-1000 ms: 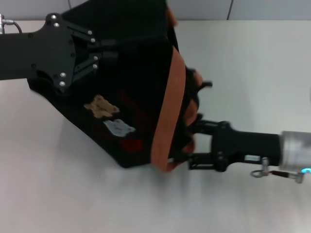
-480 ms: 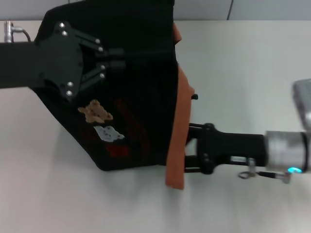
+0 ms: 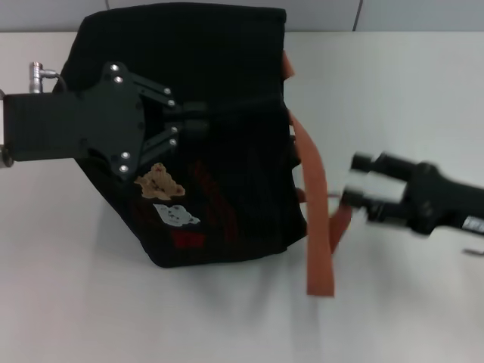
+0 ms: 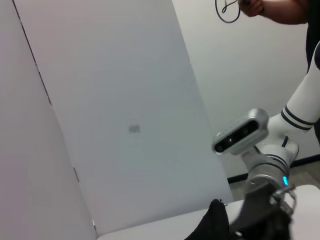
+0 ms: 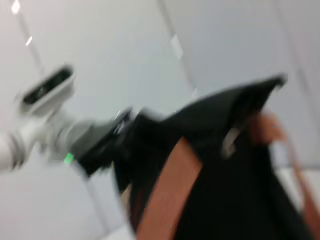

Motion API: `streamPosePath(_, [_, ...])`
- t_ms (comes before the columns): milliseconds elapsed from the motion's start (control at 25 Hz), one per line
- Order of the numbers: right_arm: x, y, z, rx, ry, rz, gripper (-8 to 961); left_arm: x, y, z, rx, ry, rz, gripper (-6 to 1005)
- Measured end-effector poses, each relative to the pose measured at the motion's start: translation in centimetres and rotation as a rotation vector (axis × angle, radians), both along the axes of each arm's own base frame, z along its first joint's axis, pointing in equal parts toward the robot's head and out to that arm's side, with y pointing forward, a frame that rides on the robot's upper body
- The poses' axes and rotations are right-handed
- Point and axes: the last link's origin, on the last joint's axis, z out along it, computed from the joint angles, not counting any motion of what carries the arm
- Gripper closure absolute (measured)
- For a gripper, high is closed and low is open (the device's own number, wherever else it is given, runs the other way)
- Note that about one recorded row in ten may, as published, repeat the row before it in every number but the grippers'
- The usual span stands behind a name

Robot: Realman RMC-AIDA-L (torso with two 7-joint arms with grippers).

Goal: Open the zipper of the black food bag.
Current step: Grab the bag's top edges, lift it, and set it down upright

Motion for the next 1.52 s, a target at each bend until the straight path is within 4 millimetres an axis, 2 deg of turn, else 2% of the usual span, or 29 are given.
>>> streamPosePath(160, [0.3, 0.7, 1.0, 0.039, 0.07, -0.102, 151, 0.0, 0.3, -0.6, -0.011, -0.013, 0.003, 911])
streamPosePath(360, [1.0, 1.4, 0.9, 0.049, 0.044, -0.164, 151, 0.1, 0.4, -0.9, -0.019, -0.011, 0.005, 911])
streamPosePath(640, [-0.6, 1.6, -1.0, 0.068, 0.125, -0.177, 151, 0.4, 0.6, -1.9, -0.035, 0.006, 0.008, 911])
streamPosePath(840, [-1.0, 1.5, -1.1, 0.158, 0.23, -0.211, 151, 0.7, 1.1, -2.7, -0.047, 0.0, 0.014, 911])
streamPosePath(1000, [-1.2, 1.1, -1.9, 0.219, 0.277, -0.229, 151, 0.7, 1.2, -3.0, -0.043, -0.009, 0.009, 911])
streamPosePath(1120, [-1.6, 0.9, -2.7, 0.223, 0.285, -0.231, 214, 0.8, 1.2, -3.0, -0.037, -0.018, 0.007, 911])
streamPosePath(1320, [-2.3, 0.7, -3.5, 0.21, 0.294, -0.219, 432, 0.8, 1.3, -3.0, -0.032, -0.023, 0.004, 911])
streamPosePath(1520, [-2.7, 0.7, -3.9, 0.206, 0.297, -0.208, 452, 0.9, 1.3, -2.9, -0.023, -0.022, -0.006, 910])
